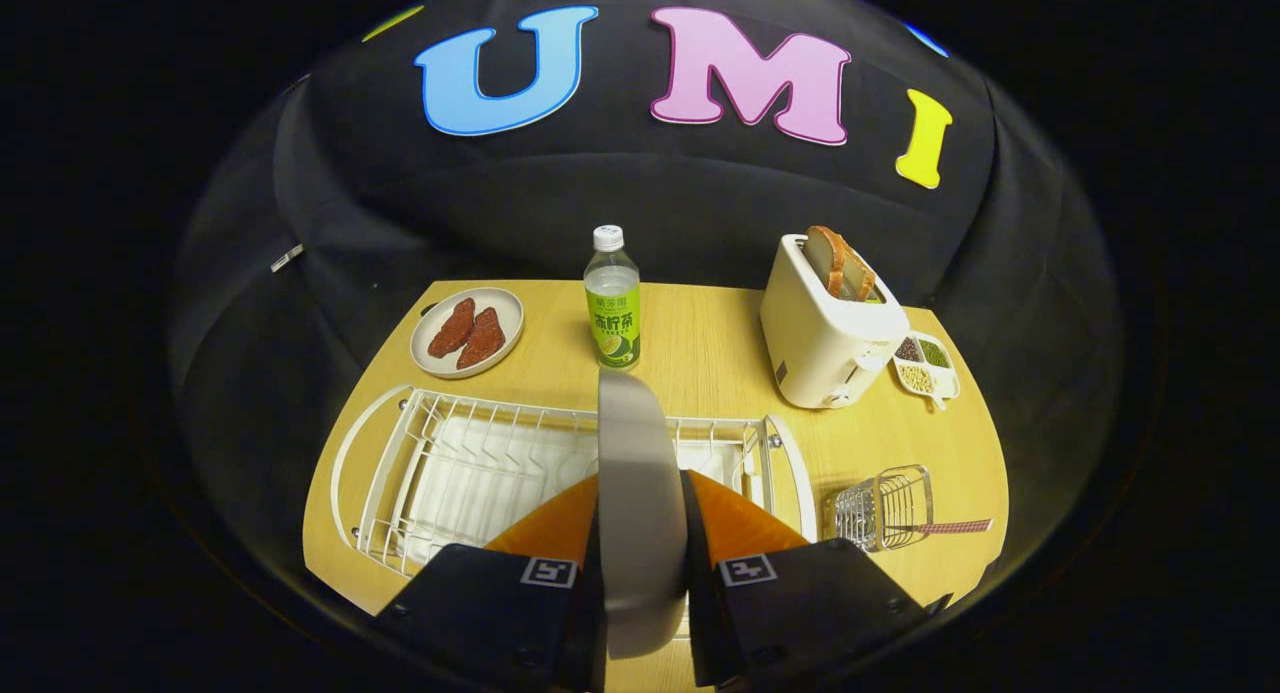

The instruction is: Take the plate from the dish rack, then take the spoon from the basket and place it into the plate.

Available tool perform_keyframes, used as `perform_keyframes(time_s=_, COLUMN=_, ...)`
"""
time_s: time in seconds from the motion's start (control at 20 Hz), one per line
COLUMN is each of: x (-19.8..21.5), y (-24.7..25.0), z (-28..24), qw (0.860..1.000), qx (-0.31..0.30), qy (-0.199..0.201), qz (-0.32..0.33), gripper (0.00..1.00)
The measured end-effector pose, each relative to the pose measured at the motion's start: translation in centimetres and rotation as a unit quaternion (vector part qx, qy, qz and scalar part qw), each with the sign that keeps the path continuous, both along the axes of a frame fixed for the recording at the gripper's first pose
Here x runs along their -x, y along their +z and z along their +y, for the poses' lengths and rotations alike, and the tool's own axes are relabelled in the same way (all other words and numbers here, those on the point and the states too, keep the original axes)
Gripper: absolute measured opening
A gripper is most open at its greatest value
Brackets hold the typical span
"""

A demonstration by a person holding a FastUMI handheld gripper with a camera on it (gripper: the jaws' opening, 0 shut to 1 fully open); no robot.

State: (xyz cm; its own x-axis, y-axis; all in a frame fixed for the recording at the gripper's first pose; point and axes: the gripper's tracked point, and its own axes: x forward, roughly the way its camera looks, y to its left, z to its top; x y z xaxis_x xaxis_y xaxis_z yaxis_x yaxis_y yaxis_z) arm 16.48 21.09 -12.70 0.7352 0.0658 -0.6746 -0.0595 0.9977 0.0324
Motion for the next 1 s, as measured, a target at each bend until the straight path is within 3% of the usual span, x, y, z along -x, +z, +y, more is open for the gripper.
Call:
perform_keyframes(time_s=0.3, x=0.2, y=0.0, z=-3.0, qw=1.0, qx=0.005, qy=-0.02, qz=0.003, gripper=0.32)
perform_keyframes(time_s=0.5, x=0.9, y=0.1, z=-4.0, qw=0.999, qx=-0.032, qy=-0.024, qz=0.01, gripper=0.27)
perform_keyframes(time_s=0.75, x=3.0, y=2.4, z=-4.7, qw=0.995, qx=-0.096, qy=0.027, qz=-0.01, gripper=0.27)
perform_keyframes(time_s=1.0, x=7.0, y=4.3, z=-8.6, qw=0.991, qx=-0.103, qy=0.077, qz=-0.022, gripper=0.27)
